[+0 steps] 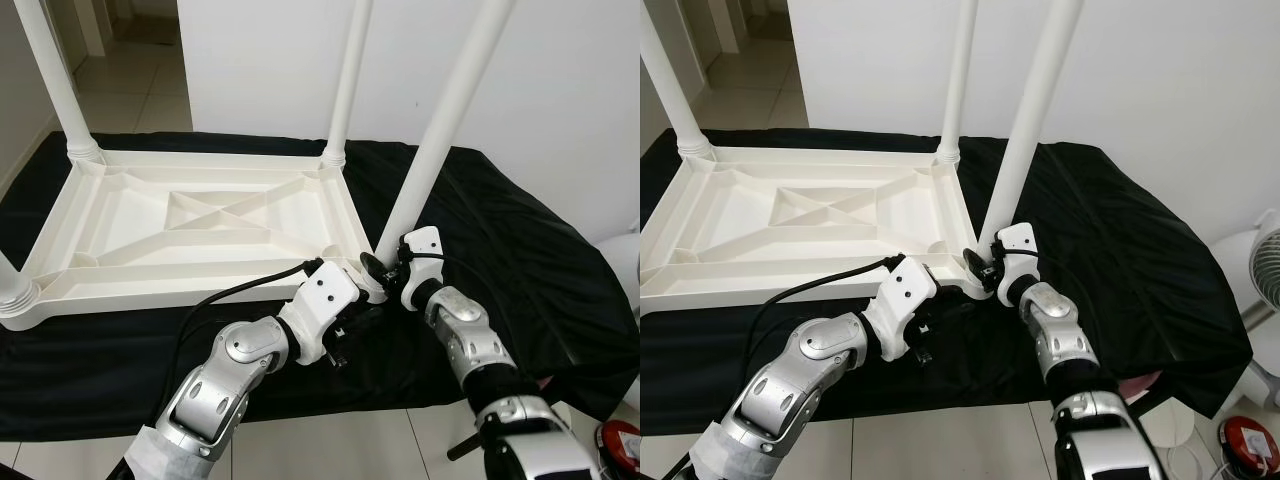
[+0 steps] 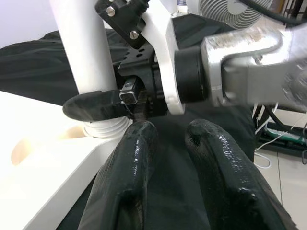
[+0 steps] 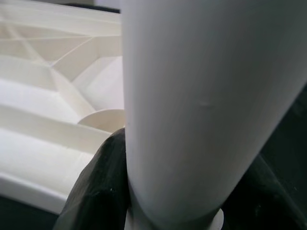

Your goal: Building children table

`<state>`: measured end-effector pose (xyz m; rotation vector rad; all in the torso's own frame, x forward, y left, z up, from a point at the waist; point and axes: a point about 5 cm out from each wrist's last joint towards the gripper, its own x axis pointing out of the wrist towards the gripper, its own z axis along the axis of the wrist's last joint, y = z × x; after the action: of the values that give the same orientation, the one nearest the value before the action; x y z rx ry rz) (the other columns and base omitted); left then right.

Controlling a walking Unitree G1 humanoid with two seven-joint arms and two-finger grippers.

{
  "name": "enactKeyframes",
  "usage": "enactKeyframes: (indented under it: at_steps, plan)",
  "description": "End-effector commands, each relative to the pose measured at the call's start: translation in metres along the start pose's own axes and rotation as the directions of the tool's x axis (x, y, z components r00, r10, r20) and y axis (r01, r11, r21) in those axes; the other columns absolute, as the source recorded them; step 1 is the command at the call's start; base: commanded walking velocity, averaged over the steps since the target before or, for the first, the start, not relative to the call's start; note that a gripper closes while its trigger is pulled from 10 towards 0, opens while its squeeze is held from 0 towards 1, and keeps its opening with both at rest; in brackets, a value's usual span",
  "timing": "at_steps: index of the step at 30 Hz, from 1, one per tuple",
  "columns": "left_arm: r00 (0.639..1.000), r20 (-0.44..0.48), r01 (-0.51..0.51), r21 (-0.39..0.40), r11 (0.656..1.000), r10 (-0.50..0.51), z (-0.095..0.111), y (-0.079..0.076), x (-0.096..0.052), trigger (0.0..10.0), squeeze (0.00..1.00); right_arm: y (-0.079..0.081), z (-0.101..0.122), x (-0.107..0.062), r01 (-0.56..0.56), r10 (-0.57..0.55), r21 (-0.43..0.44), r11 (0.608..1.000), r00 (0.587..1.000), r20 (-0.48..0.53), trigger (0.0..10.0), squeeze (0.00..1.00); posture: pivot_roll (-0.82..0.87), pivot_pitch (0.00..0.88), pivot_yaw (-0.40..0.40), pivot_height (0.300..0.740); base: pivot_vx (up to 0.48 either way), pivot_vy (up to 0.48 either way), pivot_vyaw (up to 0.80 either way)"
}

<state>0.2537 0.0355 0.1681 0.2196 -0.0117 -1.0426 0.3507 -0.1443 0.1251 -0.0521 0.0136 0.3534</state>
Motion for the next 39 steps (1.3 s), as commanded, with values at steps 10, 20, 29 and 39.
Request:
enactKeyframes:
  at_steps: [10,20,29,39]
  plan:
    - [1.000,-0.003,-0.022,-0.011,1.000,0.022,-0.002,-0.004,0.001,10.0,0.00,0.019,-0.012,-0.026,0.458,-0.450,0.097,0.883,0.888,-0.094,10.0,0.00,-0.01,0.000,-0.105,0.740,0.000,0.000,0.00]
    - [1.000,-0.003,-0.026,-0.005,1.000,0.026,-0.002,-0.004,0.002,10.0,0.00,0.027,-0.003,-0.030,0.444,-0.438,0.124,0.888,0.896,-0.072,10.0,1.00,0.00,0.000,-0.118,0.740,0.000,0.000,0.00]
    - [1.000,0.000,-0.026,-0.001,1.000,0.026,-0.002,-0.004,0.003,10.0,0.00,0.021,0.000,-0.039,0.423,-0.417,0.139,0.896,0.906,-0.067,10.0,1.00,0.00,0.000,-0.121,0.740,0.000,0.000,0.00]
    - [1.000,0.002,-0.027,0.003,1.000,0.027,-0.001,-0.002,0.004,10.0,0.00,0.003,-0.012,-0.047,0.172,-0.170,0.055,0.984,0.984,-0.049,10.0,0.00,0.00,0.000,-0.118,0.740,0.000,0.000,0.00]
